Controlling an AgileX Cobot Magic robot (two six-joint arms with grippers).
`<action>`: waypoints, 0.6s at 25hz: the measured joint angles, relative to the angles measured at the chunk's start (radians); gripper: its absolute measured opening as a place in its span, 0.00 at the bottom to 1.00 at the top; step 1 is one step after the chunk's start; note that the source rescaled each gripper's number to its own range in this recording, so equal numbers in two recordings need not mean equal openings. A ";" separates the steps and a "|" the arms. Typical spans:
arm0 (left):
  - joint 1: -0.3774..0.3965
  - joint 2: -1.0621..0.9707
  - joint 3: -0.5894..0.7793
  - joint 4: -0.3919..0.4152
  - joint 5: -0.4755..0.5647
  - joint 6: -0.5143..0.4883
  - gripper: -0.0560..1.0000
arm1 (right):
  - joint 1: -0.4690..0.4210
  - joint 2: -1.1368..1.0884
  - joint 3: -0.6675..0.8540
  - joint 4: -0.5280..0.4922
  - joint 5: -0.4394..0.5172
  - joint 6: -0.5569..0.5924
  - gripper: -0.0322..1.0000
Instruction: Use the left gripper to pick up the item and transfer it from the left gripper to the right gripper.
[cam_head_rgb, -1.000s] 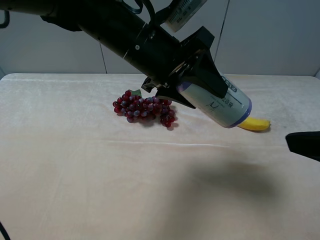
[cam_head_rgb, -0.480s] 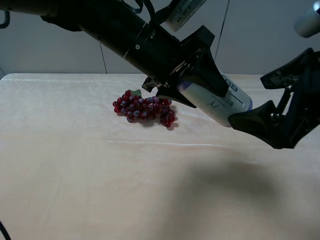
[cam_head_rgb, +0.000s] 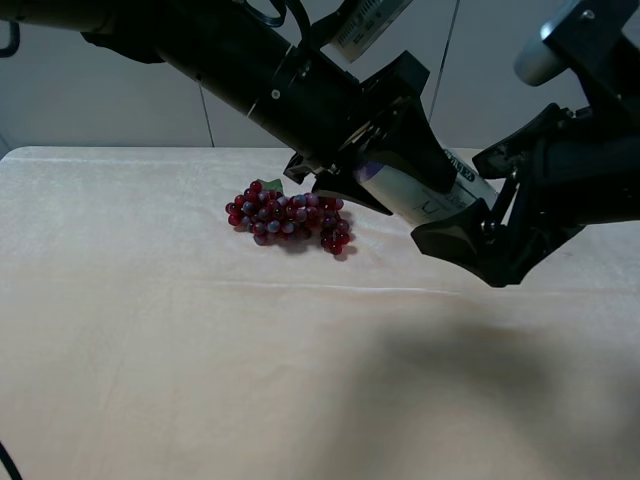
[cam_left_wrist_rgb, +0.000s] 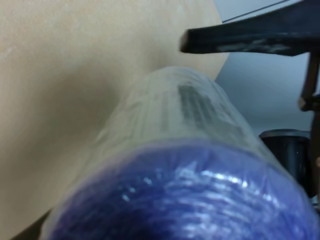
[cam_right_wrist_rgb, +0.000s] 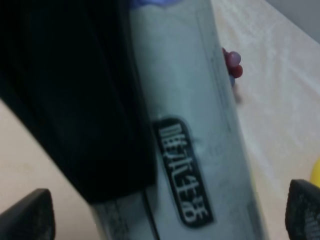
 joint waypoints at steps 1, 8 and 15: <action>0.000 0.000 0.000 0.000 0.000 0.000 0.06 | 0.000 0.013 0.000 0.004 -0.005 -0.001 1.00; 0.000 0.000 0.000 -0.008 -0.003 0.000 0.06 | 0.000 0.062 0.000 0.016 -0.022 -0.002 1.00; 0.000 0.000 0.000 -0.006 0.002 0.000 0.06 | 0.000 0.062 0.000 0.009 -0.017 -0.002 0.08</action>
